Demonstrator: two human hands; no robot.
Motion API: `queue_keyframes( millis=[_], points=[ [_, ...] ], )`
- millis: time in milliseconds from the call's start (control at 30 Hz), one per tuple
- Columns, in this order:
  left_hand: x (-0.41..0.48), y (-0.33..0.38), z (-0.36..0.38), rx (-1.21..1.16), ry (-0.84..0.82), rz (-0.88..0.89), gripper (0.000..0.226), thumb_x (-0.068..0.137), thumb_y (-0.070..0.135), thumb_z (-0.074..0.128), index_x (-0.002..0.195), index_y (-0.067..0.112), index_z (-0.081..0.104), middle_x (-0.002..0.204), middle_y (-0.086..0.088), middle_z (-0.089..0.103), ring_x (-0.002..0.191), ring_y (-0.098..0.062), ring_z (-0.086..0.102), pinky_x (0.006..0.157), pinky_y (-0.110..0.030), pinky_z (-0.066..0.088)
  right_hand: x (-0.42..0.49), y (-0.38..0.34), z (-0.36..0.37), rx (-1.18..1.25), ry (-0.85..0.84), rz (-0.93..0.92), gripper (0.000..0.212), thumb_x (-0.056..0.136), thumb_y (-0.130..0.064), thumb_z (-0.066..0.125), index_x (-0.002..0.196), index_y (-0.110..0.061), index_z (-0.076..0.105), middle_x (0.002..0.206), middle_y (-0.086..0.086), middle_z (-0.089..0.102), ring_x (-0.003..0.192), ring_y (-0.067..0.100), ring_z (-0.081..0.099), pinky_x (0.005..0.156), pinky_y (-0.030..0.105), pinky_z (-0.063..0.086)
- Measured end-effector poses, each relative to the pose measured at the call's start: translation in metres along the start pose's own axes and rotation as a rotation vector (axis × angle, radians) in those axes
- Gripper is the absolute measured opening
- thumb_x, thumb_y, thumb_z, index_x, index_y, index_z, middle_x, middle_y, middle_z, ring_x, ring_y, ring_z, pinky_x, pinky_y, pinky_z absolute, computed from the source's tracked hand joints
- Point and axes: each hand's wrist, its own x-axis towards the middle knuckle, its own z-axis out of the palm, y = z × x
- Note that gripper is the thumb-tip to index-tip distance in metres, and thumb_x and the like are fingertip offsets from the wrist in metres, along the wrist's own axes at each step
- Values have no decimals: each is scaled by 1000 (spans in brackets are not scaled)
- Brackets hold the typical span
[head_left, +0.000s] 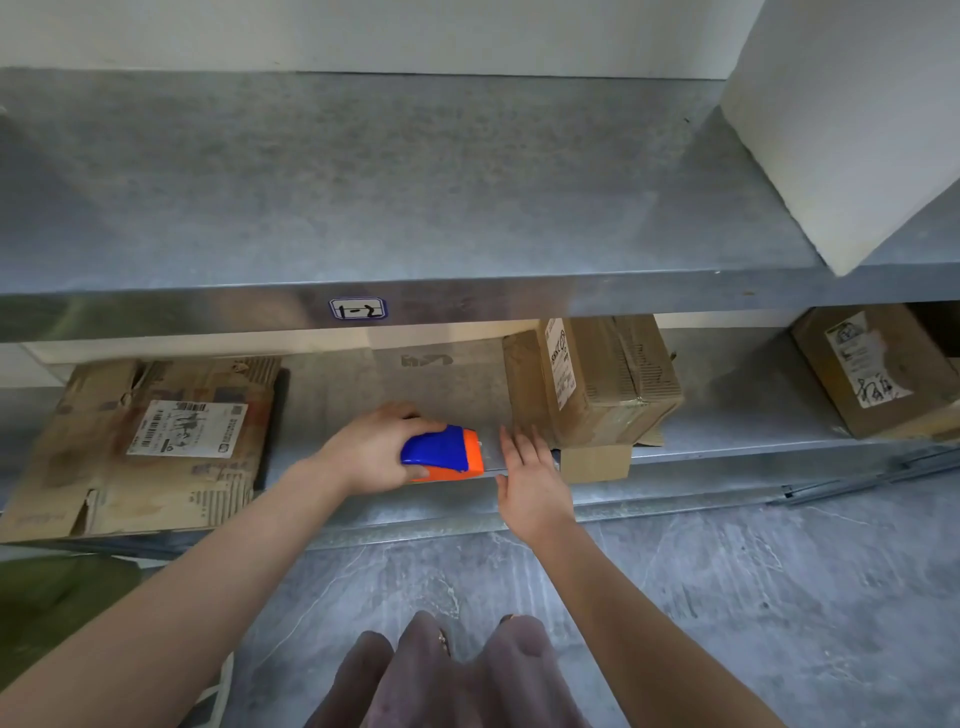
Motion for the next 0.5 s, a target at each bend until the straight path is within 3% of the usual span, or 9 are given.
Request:
queue_keyframes(
  millis=[167, 300, 500],
  points=[
    [-14, -45, -15, -25, -7, -123, 62, 81, 40, 72, 138, 32, 48, 127, 2, 49, 117, -20, 48, 98, -29, 37, 0, -8, 2, -46, -33, 38, 60, 103, -31, 35, 156, -26, 8, 162, 0, 10, 150, 21, -1, 116, 39, 28],
    [-14, -46, -9, -41, 7, -92, 62, 79, 39, 72, 136, 32, 50, 124, 0, 52, 114, -23, 48, 99, -34, 39, 3, -19, -1, -67, -8, 53, 52, 104, -28, 32, 154, -25, 19, 159, 1, 21, 149, 21, 7, 117, 39, 20],
    [-21, -47, 0, -37, 117, -30, 62, 77, 43, 75, 134, 31, 53, 120, 1, 54, 109, -21, 49, 93, -27, 37, 13, -36, 0, -71, -15, 82, 46, 103, -42, 33, 147, -30, 35, 152, -3, 34, 144, 19, 20, 102, 45, 28]
  ],
)
